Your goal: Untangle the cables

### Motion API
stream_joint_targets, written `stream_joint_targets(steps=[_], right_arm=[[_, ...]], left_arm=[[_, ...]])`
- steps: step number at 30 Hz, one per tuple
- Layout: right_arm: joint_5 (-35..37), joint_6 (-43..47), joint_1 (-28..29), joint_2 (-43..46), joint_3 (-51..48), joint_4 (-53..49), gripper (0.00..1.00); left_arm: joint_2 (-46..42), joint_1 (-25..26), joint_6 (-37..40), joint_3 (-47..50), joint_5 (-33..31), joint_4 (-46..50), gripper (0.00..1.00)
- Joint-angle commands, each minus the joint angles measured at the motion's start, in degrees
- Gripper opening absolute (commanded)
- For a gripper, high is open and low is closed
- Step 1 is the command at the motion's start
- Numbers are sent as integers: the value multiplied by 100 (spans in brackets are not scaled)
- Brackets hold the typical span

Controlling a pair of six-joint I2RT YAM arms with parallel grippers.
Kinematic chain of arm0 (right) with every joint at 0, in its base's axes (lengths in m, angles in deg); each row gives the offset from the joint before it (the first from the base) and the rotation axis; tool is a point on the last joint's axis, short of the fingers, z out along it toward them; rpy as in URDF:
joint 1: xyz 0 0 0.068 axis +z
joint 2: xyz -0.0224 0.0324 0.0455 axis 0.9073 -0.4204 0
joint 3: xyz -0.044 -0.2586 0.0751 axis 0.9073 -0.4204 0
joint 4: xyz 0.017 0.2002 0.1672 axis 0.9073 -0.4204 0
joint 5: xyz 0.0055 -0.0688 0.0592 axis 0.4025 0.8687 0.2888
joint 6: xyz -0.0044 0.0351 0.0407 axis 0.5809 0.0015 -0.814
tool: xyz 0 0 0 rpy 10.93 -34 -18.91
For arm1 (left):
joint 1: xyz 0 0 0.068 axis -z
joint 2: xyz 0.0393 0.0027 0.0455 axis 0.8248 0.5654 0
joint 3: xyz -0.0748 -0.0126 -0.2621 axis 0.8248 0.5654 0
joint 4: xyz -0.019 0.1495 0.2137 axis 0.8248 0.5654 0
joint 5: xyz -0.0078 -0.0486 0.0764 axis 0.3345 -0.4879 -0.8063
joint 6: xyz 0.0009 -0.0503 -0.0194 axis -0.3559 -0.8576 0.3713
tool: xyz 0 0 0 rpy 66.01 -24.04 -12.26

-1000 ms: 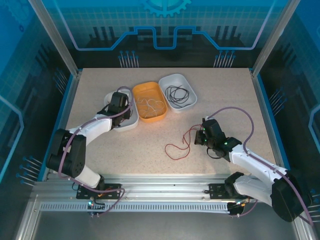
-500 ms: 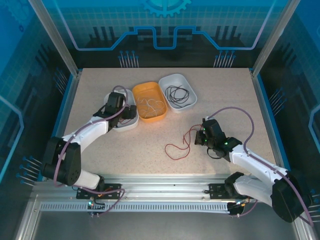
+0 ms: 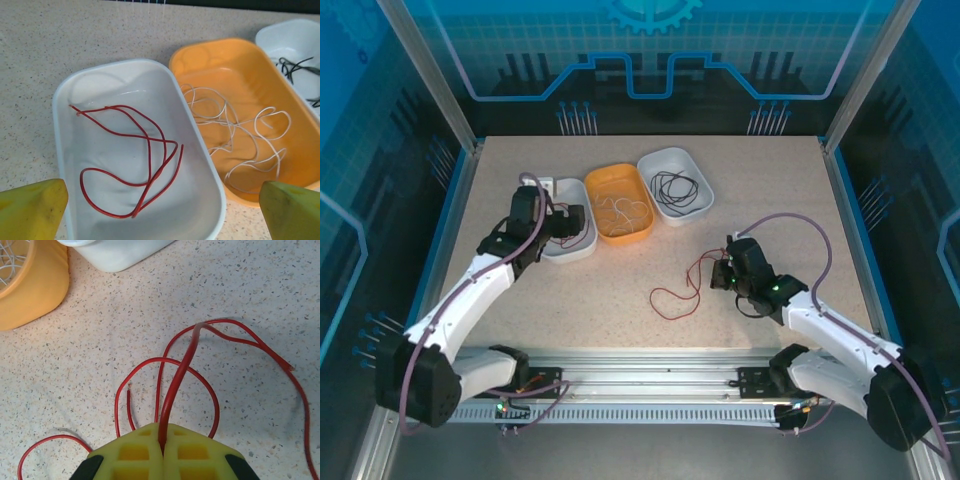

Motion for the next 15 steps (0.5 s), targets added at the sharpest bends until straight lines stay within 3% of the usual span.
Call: stream_joint_targets(steps=[1,15], right_arm=[[90,71,-64,179,155,-174,0],[359,311,70,471,627,-842,0]], left_arm=[[-336,-38,-351,-167,240,456,99],[-1169,-38,-827,-189,905,664,99]])
